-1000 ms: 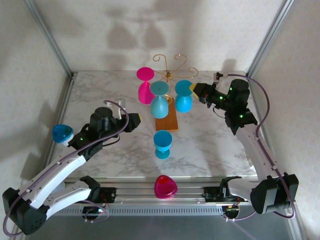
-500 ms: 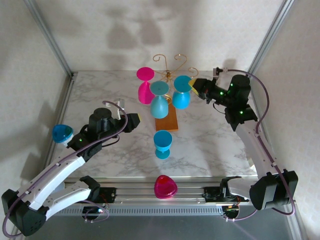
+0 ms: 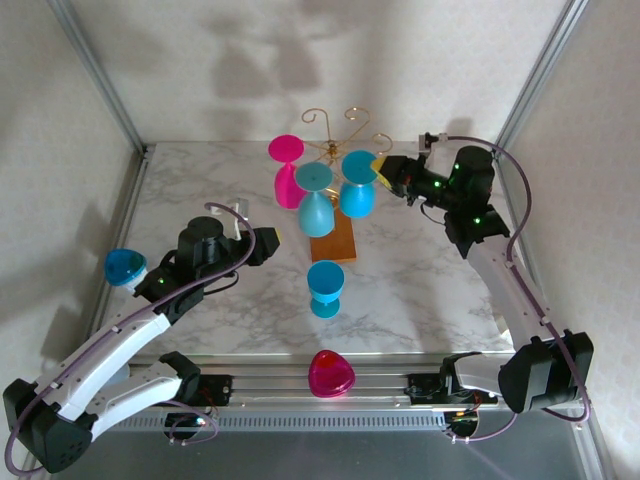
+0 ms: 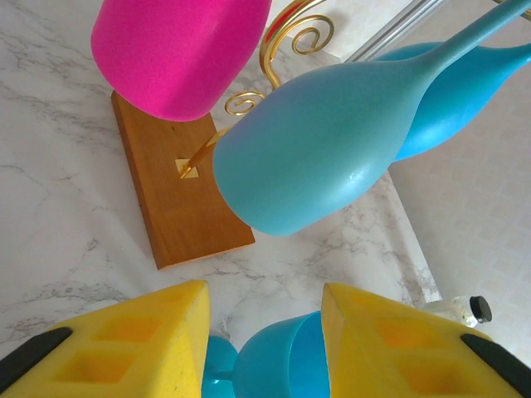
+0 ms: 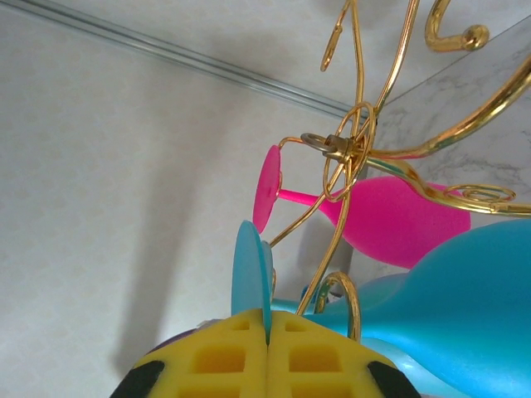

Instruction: Take the wine glass off the wine glass rack

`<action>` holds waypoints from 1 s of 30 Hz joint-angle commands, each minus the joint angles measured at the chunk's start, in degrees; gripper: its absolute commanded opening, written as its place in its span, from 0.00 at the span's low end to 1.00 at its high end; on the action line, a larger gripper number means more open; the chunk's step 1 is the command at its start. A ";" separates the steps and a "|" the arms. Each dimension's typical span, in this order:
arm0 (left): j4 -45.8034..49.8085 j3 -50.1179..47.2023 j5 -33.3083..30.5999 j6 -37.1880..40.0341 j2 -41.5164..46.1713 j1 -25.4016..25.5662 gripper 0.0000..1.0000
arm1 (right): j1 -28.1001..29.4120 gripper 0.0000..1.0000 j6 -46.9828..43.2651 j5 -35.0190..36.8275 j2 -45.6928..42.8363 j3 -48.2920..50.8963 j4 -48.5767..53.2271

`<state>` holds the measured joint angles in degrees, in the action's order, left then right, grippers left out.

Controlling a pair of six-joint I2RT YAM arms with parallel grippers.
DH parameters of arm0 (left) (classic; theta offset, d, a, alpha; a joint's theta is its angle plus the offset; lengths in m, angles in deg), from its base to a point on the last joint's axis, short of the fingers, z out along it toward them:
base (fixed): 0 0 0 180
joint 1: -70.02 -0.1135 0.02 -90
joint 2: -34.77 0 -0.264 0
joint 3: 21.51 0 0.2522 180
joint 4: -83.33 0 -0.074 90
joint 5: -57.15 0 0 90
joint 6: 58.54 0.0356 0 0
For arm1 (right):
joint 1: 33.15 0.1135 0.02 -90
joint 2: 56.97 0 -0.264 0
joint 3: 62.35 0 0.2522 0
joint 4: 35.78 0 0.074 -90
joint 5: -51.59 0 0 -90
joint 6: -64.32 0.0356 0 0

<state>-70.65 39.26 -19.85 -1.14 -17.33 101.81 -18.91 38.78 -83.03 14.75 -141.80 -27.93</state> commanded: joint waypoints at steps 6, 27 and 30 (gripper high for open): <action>-0.11 -0.67 -0.95 -0.36 1.02 0.38 0.40 | 0.63 0.00 -4.49 2.21 -3.67 -1.95 4.60; 0.15 -0.86 -1.00 -0.79 2.11 0.38 0.39 | 1.59 0.00 -3.72 0.99 -4.72 -1.45 5.01; 0.14 -0.86 -1.04 -0.80 2.19 0.38 0.39 | 1.98 0.00 -3.71 0.90 -3.64 -2.45 4.77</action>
<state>-70.63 38.93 -20.12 -1.36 -16.21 101.81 -17.49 35.59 -80.65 10.84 -141.83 -22.18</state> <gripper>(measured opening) 0.395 0.041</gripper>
